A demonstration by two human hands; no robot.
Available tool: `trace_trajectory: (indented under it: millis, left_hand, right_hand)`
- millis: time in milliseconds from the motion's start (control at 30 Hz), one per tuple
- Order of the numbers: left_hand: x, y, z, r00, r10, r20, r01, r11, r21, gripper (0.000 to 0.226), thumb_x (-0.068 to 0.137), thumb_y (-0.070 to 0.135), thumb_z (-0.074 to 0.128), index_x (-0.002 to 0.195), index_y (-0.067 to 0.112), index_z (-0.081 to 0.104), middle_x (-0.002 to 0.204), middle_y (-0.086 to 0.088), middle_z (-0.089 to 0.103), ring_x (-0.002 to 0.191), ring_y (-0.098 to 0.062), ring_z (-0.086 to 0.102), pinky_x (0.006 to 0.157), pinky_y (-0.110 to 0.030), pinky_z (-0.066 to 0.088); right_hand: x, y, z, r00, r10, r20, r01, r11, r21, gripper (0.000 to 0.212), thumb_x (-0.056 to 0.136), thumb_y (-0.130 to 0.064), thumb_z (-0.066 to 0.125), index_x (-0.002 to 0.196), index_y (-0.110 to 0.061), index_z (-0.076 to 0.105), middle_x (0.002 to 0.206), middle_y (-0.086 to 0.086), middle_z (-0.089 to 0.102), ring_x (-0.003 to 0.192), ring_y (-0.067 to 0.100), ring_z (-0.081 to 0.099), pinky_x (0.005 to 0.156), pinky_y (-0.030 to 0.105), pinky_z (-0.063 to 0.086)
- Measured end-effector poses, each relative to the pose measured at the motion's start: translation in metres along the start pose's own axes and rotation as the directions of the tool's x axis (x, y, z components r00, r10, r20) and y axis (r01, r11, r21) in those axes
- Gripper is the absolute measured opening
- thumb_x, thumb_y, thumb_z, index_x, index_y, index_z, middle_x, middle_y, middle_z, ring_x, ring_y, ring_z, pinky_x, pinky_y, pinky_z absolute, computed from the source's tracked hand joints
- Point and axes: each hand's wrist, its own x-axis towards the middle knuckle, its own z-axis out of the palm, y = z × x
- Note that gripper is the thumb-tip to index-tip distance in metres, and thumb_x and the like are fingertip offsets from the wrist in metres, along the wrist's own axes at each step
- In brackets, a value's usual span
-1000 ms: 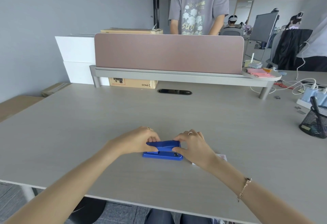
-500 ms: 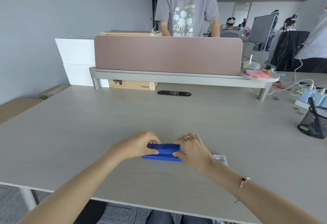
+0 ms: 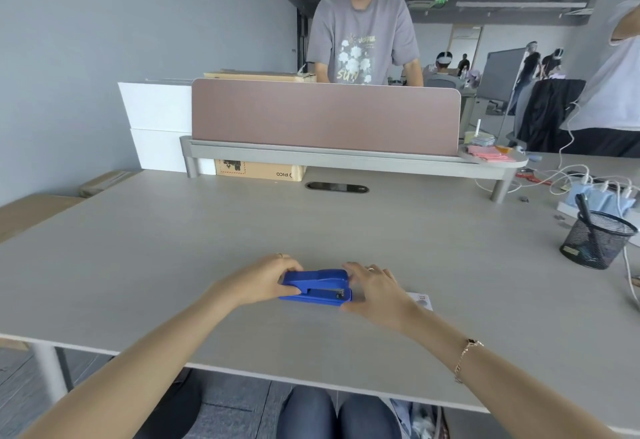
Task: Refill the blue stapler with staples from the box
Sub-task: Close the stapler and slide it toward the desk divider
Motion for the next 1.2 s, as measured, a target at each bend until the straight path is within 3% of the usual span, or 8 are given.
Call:
trace_trajectory:
  millis: [200, 467, 633, 733, 833, 933, 1100, 1200]
  left_hand:
    - [-0.003, -0.006, 0.008, 0.999, -0.031, -0.027, 0.029, 0.996, -0.083, 0.019, 0.083, 0.025, 0.068, 0.101, 0.029, 0.065, 0.099, 0.002, 0.065, 0.091, -0.018, 0.062, 0.087, -0.043, 0.052]
    - [0.002, -0.007, 0.010, 0.999, -0.017, -0.037, 0.013, 0.993, -0.116, 0.014, 0.086, 0.017, 0.069, 0.098, 0.024, 0.066, 0.095, 0.002, 0.064, 0.086, -0.018, 0.061, 0.083, -0.037, 0.052]
    - [0.003, -0.010, 0.010, 0.999, -0.002, -0.043, -0.001, 0.996, -0.087, 0.014, 0.087, 0.019, 0.068, 0.096, 0.028, 0.065, 0.094, 0.005, 0.062, 0.085, -0.015, 0.059, 0.082, -0.033, 0.051]
    - [0.006, -0.008, 0.009, 0.999, -0.002, -0.035, 0.000, 0.998, -0.068, 0.013, 0.088, 0.019, 0.067, 0.097, 0.028, 0.064, 0.094, 0.008, 0.061, 0.087, -0.014, 0.058, 0.083, -0.031, 0.050]
    - [0.011, -0.007, 0.008, 1.000, -0.010, -0.020, 0.009, 0.999, -0.051, 0.014, 0.089, 0.021, 0.065, 0.103, 0.022, 0.065, 0.098, 0.005, 0.060, 0.091, -0.016, 0.056, 0.086, -0.034, 0.049]
    - [0.023, -0.007, 0.005, 1.000, -0.009, -0.018, 0.008, 0.997, -0.072, 0.015, 0.089, 0.021, 0.065, 0.104, 0.021, 0.065, 0.099, 0.004, 0.060, 0.093, -0.017, 0.056, 0.087, -0.035, 0.049]
    - [0.045, -0.006, 0.000, 1.000, -0.006, -0.013, 0.005, 0.996, -0.090, 0.016, 0.088, 0.021, 0.066, 0.104, 0.019, 0.065, 0.100, 0.002, 0.062, 0.093, -0.019, 0.059, 0.088, -0.038, 0.050]
    - [0.064, -0.008, -0.003, 1.000, -0.003, -0.013, 0.002, 0.995, -0.103, 0.016, 0.088, 0.021, 0.066, 0.104, 0.020, 0.065, 0.100, 0.004, 0.062, 0.094, -0.017, 0.060, 0.088, -0.038, 0.051]
  right_hand:
    - [0.001, 0.001, 0.003, 0.995, 0.100, 0.008, -0.100, 0.990, 0.095, 0.035, 0.071, -0.035, 0.069, 0.103, -0.025, 0.059, 0.105, 0.003, 0.064, 0.107, 0.021, 0.050, 0.087, 0.026, 0.026]
    - [0.012, 0.008, 0.009, 0.993, 0.105, 0.052, -0.110, 0.988, 0.107, 0.030, 0.071, -0.040, 0.070, 0.093, -0.019, 0.064, 0.104, 0.006, 0.058, 0.104, 0.020, 0.049, 0.088, 0.029, 0.025]
    - [0.015, 0.009, 0.005, 0.993, 0.055, 0.107, -0.067, 0.990, 0.121, 0.022, 0.075, -0.035, 0.068, 0.091, -0.022, 0.061, 0.098, 0.008, 0.057, 0.100, 0.021, 0.049, 0.088, 0.029, 0.026]
    - [0.018, 0.012, 0.003, 0.992, 0.027, 0.122, -0.037, 0.996, 0.079, 0.018, 0.075, -0.036, 0.066, 0.072, -0.026, 0.052, 0.086, 0.002, 0.051, 0.092, 0.019, 0.048, 0.086, 0.031, 0.028]
    - [0.024, 0.016, 0.001, 0.994, 0.023, 0.107, -0.028, 0.999, 0.044, 0.032, 0.075, -0.037, 0.066, 0.058, -0.040, 0.039, 0.083, -0.002, 0.046, 0.086, 0.017, 0.043, 0.081, 0.029, 0.025]
    - [0.032, 0.022, -0.004, 0.995, 0.030, 0.099, -0.034, 0.999, 0.036, 0.035, 0.076, -0.038, 0.067, 0.059, -0.039, 0.037, 0.087, -0.001, 0.046, 0.086, 0.016, 0.040, 0.080, 0.029, 0.023]
    - [0.047, 0.040, -0.014, 0.996, 0.016, 0.083, -0.017, 1.000, 0.006, 0.022, 0.078, -0.039, 0.065, 0.083, -0.018, 0.059, 0.097, 0.006, 0.056, 0.093, 0.017, 0.043, 0.083, 0.031, 0.025]
    - [0.061, 0.054, -0.020, 0.998, 0.003, 0.065, -0.005, 1.000, 0.023, 0.018, 0.077, -0.039, 0.065, 0.081, -0.024, 0.058, 0.099, 0.005, 0.058, 0.095, 0.017, 0.045, 0.085, 0.031, 0.026]
